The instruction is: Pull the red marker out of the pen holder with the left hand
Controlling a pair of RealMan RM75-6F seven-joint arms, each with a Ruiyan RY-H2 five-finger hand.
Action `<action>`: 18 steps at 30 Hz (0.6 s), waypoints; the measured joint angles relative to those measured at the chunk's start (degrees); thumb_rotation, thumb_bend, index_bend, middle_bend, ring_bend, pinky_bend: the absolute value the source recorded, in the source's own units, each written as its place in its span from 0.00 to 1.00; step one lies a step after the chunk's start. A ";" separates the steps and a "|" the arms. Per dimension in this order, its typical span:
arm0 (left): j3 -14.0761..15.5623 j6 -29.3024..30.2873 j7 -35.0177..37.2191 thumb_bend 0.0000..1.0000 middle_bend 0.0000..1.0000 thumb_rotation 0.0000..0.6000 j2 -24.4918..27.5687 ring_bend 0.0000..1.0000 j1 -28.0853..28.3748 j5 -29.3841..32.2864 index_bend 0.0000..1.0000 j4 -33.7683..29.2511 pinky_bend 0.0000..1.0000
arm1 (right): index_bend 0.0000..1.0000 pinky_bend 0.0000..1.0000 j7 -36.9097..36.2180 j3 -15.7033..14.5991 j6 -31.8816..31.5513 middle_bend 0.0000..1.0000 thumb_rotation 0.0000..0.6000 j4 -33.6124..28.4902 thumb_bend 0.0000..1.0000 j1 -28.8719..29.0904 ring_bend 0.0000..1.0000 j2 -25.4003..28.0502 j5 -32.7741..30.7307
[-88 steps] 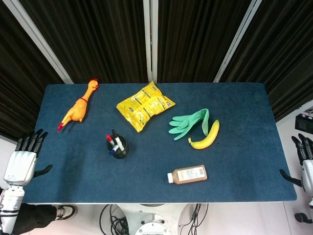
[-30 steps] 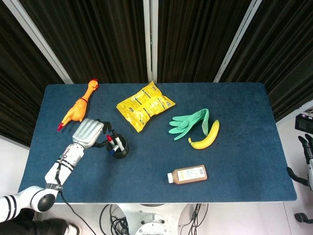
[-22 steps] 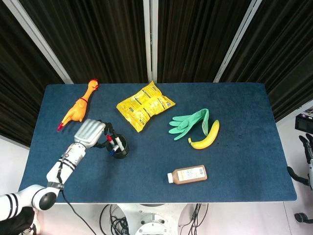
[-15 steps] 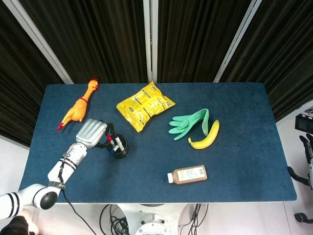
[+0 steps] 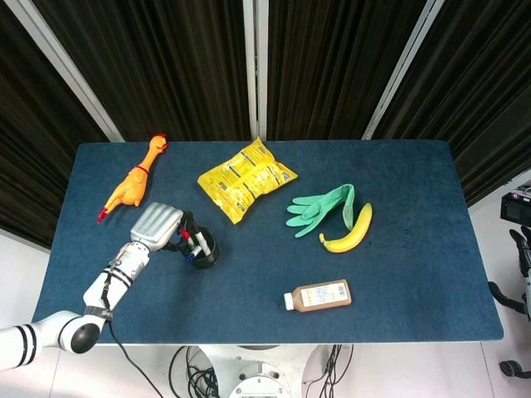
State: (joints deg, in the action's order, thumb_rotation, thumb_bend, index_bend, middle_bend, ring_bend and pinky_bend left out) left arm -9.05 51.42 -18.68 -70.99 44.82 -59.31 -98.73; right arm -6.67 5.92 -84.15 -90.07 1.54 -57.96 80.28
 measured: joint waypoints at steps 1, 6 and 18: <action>0.04 -0.02 0.07 0.30 0.62 1.00 -0.03 0.58 0.04 -0.10 0.57 0.09 0.65 | 0.00 0.00 0.03 0.02 0.05 0.00 1.00 0.02 0.19 0.01 0.00 -0.03 -0.05; 0.27 0.59 -0.38 0.31 0.65 1.00 -0.65 0.62 0.18 -0.30 0.60 1.04 0.66 | 0.00 0.00 0.41 0.06 0.31 0.00 1.00 -0.14 0.19 0.10 0.00 -0.06 -0.33; 0.38 0.60 0.04 0.36 0.72 1.00 0.67 0.68 0.29 0.15 0.62 -0.49 0.71 | 0.00 0.00 1.46 0.25 0.60 0.00 1.00 -0.87 0.19 0.17 0.00 -0.07 -1.05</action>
State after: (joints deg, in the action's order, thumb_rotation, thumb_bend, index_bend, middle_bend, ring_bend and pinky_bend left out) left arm -8.67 52.02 -18.64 -70.32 45.11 -59.16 -99.21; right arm -5.21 6.17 -83.55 -90.93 1.71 -58.03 79.23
